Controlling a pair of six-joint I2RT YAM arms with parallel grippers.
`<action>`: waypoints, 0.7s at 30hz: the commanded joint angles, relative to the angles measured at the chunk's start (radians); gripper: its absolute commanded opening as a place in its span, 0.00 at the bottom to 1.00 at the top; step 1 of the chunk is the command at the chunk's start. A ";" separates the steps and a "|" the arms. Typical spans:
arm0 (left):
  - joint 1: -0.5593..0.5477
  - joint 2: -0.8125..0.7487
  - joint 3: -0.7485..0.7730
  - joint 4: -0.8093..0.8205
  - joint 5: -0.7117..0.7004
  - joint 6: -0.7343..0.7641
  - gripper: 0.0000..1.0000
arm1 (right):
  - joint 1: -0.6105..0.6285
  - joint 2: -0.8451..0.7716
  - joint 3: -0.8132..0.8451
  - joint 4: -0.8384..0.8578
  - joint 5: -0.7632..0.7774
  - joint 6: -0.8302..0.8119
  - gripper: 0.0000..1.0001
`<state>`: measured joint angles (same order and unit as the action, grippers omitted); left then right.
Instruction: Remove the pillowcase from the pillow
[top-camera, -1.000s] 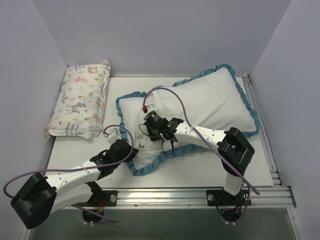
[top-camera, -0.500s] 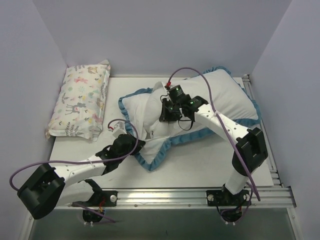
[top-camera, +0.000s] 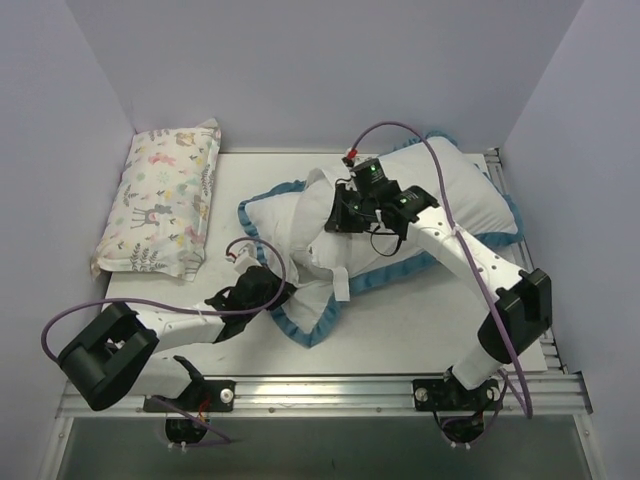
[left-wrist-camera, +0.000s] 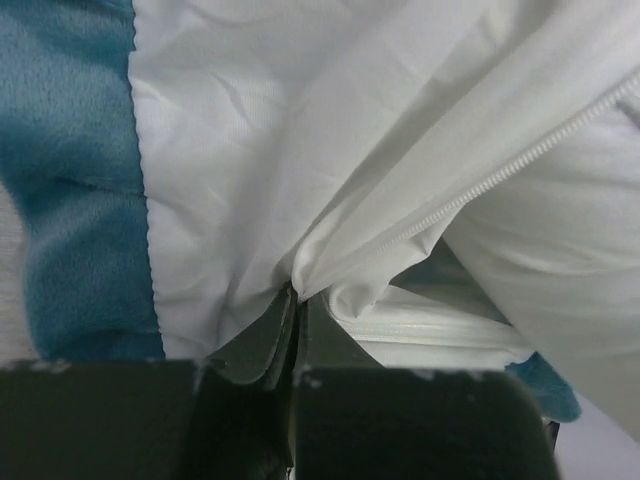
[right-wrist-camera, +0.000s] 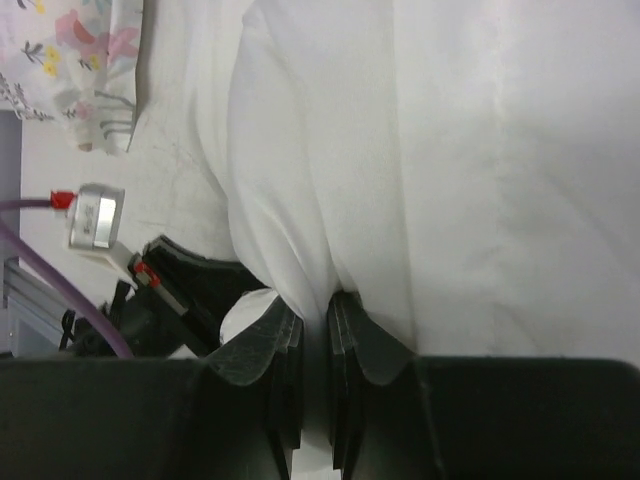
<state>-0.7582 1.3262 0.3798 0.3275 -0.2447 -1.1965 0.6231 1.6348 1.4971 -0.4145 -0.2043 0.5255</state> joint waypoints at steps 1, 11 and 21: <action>0.017 0.025 -0.003 -0.189 0.015 0.058 0.00 | -0.028 -0.261 -0.140 0.159 0.043 0.024 0.00; 0.094 -0.106 0.165 -0.326 0.015 0.187 0.23 | 0.052 -0.546 -0.736 0.233 0.137 0.059 0.00; 0.040 -0.358 0.234 -0.525 -0.008 0.328 0.69 | 0.079 -0.466 -0.689 0.220 0.200 0.021 0.00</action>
<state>-0.7059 1.0199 0.5465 -0.1131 -0.1909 -0.9466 0.6918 1.1419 0.7723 -0.1452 -0.1207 0.5728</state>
